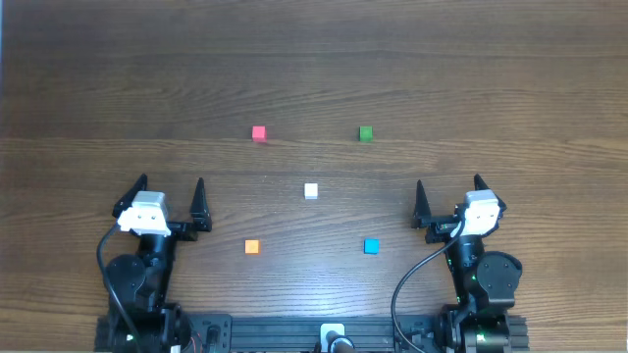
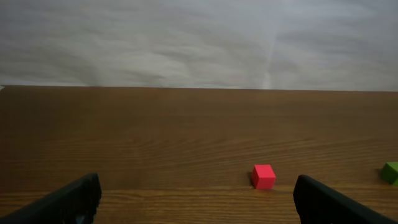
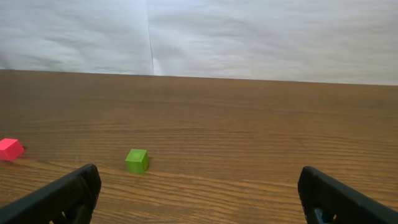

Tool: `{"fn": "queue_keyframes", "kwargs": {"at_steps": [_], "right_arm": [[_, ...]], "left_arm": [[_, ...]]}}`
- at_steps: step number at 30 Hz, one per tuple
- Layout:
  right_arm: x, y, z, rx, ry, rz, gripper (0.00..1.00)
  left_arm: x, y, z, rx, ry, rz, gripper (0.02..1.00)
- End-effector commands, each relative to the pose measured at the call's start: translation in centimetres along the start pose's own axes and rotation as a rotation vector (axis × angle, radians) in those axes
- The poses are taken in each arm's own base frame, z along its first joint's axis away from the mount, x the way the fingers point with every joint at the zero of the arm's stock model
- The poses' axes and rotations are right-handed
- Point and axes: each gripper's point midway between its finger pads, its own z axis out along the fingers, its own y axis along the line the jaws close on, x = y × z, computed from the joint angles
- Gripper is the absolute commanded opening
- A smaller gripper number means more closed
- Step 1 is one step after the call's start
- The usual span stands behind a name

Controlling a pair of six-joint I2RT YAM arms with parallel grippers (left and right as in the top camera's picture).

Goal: Stack Cubes

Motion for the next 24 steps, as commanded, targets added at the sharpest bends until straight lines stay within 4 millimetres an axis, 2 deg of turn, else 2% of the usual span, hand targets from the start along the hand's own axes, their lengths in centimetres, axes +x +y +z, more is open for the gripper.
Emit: {"fn": "queue_keyframes", "kwargs": {"at_steps": [1,7,11,16,18,23,24], "right_arm": [[0.2,-0.3,0.0,0.013,0.0,-0.004,0.993],[0.2,-0.3,0.0,0.014,0.0,-0.004,0.993],[0.2,-0.3,0.0,0.014,0.0,-0.004,0.993],[0.2,-0.3,0.0,0.014,0.0,-0.004,0.991],[0.2,-0.3,0.0,0.014,0.0,-0.004,0.993],[0.2,-0.3,0.0,0.013,0.0,-0.004,0.991],[0.2,-0.3,0.0,0.014,0.0,-0.004,0.991]], "left_arm": [[0.2,0.0,0.0,0.005,0.002,0.014,1.0],[0.4,-0.1,0.1,0.008,0.011,-0.002,1.0],[-0.3,-0.3,0.4,0.016,0.019,-0.094,0.998],[-3.7,-2.2,1.6,0.095,0.127,-0.157,0.998],[-5.4,-3.0,3.2,0.113,0.226,-0.195,0.998],[-7.4,-4.7,7.0,0.146,0.426,-0.222,0.998],[-7.7,-5.4,8.7,0.152,0.509,-0.232,0.998]]}}
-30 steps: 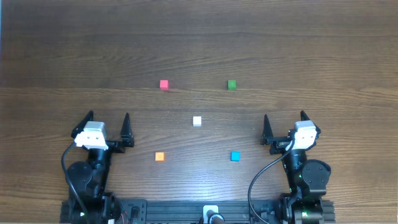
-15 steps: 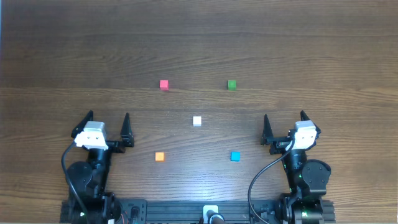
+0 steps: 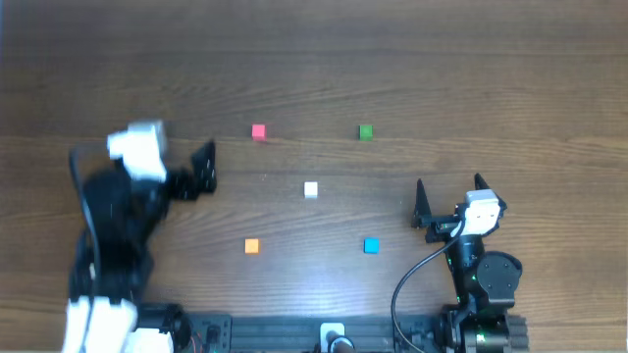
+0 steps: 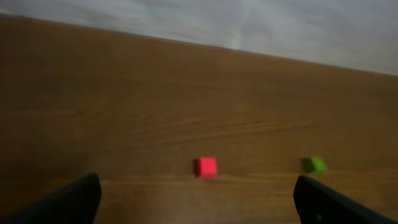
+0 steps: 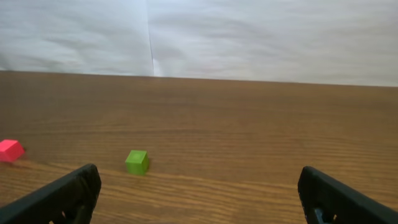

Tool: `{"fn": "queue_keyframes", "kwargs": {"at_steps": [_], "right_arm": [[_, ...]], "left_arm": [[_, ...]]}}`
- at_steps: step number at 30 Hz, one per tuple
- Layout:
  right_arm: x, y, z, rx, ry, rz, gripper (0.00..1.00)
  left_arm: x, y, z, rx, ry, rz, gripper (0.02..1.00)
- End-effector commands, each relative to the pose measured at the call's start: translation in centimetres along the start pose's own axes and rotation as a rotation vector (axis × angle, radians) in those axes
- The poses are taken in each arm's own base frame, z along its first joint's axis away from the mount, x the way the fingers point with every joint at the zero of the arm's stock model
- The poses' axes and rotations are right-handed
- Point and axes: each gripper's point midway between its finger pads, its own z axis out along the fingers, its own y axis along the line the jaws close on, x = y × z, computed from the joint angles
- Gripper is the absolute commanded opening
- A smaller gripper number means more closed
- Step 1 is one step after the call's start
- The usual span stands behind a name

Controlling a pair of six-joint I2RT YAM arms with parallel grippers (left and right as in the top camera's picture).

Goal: Stack Cubes

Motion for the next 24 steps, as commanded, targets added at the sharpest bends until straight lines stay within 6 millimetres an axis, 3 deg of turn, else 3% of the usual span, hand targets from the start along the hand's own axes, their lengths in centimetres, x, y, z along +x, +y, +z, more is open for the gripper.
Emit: {"fn": "queue_keyframes", "kwargs": {"at_steps": [1,4,7,13,18,24], "right_arm": [[0.2,-0.3,0.0,0.013,0.003,-0.003,0.991],[0.2,-0.3,0.0,0.013,0.003,-0.003,0.991],[0.2,-0.3,0.0,0.013,0.003,-0.003,0.993],[0.2,-0.3,0.0,0.013,0.003,-0.003,0.993],[0.2,-0.3,0.0,0.013,0.003,-0.003,0.993],[0.2,-0.3,0.0,0.013,0.003,-0.003,0.991]], "left_arm": [[-3.7,-2.8,4.4,0.045,0.206,-0.058,0.996],[-4.1,-3.8,7.2,0.047,0.324,-0.059,0.998],[-3.3,-4.7,10.2,0.044,0.446,-0.058,0.998],[1.5,-6.3,15.2,0.043,0.645,-0.051,0.998],[6.3,-6.3,17.3,0.021,0.767,-0.06,0.998],[9.9,-5.8,18.3,-0.051,0.844,-0.004,0.982]]}}
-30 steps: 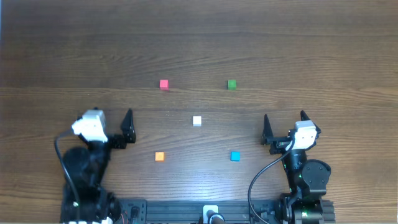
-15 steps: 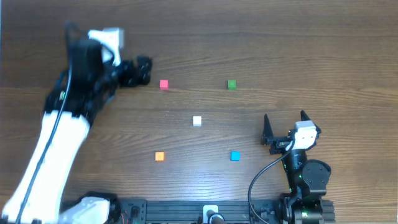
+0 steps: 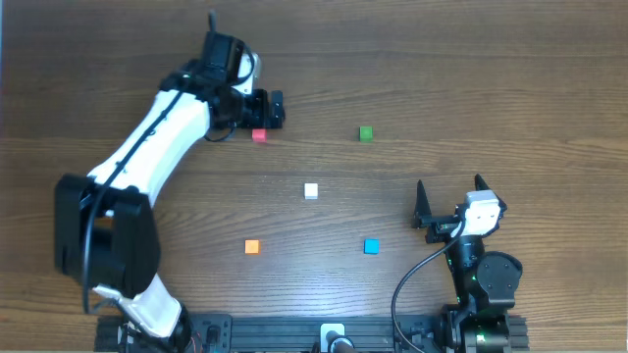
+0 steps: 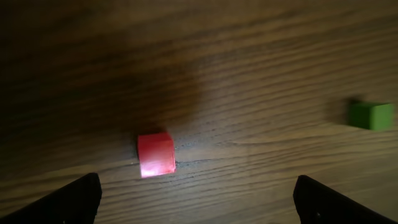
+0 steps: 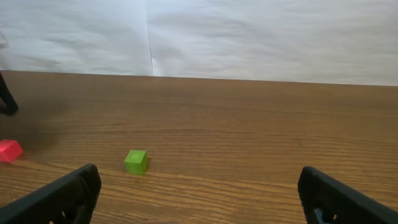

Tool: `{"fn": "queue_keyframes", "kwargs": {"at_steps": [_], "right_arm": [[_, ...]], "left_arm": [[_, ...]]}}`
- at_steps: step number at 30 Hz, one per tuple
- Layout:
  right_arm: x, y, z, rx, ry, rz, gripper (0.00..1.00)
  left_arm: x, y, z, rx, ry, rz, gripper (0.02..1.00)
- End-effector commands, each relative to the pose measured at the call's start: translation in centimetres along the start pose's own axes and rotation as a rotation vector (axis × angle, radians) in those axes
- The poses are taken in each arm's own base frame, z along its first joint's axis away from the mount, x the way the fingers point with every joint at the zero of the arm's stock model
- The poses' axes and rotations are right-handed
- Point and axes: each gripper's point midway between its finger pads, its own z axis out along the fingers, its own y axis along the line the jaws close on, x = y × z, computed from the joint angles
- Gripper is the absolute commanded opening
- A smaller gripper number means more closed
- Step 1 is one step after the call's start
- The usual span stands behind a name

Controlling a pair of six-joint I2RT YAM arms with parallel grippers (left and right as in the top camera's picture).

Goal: Stack Cubes

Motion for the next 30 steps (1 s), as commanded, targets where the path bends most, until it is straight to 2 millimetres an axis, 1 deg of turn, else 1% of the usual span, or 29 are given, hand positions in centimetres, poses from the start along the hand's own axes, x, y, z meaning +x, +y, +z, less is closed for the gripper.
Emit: {"fn": "queue_keyframes", "kwargs": {"at_steps": [1,8,11,19,24,30], "right_arm": [[0.2,-0.2,0.0,0.01,0.003,-0.004,0.989],[0.2,-0.2,0.0,0.01,0.003,-0.004,0.991],[0.2,-0.2,0.0,0.01,0.003,-0.004,0.993],[0.2,-0.2,0.0,0.01,0.003,-0.004,0.993],[0.2,-0.2,0.0,0.01,0.003,-0.004,0.991],[0.2,-0.2,0.0,0.01,0.003,-0.004,0.991]], "left_arm": [[0.5,0.4,1.7,-0.076,0.03,0.006,0.976],[1.6,2.0,3.0,-0.152,0.078,-0.001,0.952],[2.0,3.0,3.5,-0.203,0.087,-0.025,0.947],[2.5,3.5,4.8,-0.215,0.114,-0.028,0.919],[2.1,3.7,5.4,-0.225,0.096,-0.026,0.873],[2.0,3.7,6.0,-0.247,0.093,-0.012,0.831]]}}
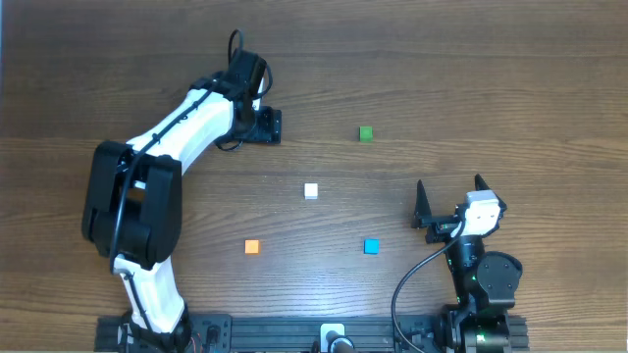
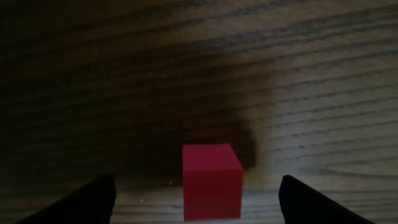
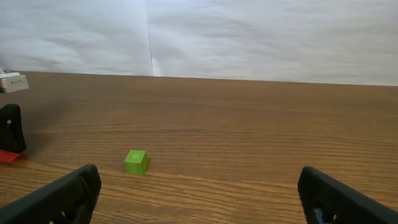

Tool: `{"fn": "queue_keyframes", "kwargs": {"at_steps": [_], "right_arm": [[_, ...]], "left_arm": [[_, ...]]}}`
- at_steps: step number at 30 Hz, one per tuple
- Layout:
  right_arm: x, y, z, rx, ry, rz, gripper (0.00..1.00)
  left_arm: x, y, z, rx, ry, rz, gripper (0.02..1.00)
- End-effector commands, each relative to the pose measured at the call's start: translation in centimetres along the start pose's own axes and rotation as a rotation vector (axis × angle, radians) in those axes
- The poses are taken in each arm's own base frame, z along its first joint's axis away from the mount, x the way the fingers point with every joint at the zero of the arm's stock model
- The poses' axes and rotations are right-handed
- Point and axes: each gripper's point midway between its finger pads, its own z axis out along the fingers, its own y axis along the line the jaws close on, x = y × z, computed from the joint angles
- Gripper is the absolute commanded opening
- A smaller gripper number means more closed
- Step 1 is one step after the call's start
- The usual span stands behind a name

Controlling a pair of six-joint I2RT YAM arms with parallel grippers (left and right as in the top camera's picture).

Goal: Stack Cubes

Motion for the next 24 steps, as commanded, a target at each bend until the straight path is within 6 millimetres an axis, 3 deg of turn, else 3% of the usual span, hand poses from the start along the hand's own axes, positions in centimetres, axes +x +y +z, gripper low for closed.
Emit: {"fn": "queue_keyframes", "kwargs": {"at_steps": [1,10,19,24], "right_arm": [[0.21,-0.23,0.0,0.01,0.003,-0.003,0.993],[0.22,-0.23,0.0,0.01,0.003,-0.003,0.991],[0.22,-0.22,0.0,0.01,0.003,-0.003,0.991],[0.22,-0.23,0.0,0.01,0.003,-0.003,0.991]], "left_arm": [[-0.5,-0.13,0.59,-0.031,-0.011,0.004,0.816],[-0.64,-0.46,0.62,-0.044,-0.025,0.02,0.684],[-0.73,-0.52,0.7,-0.043,-0.029,0.02,0.485],[-0.68,-0.5,0.8,-0.044,-0.026,0.021,0.448]]}}
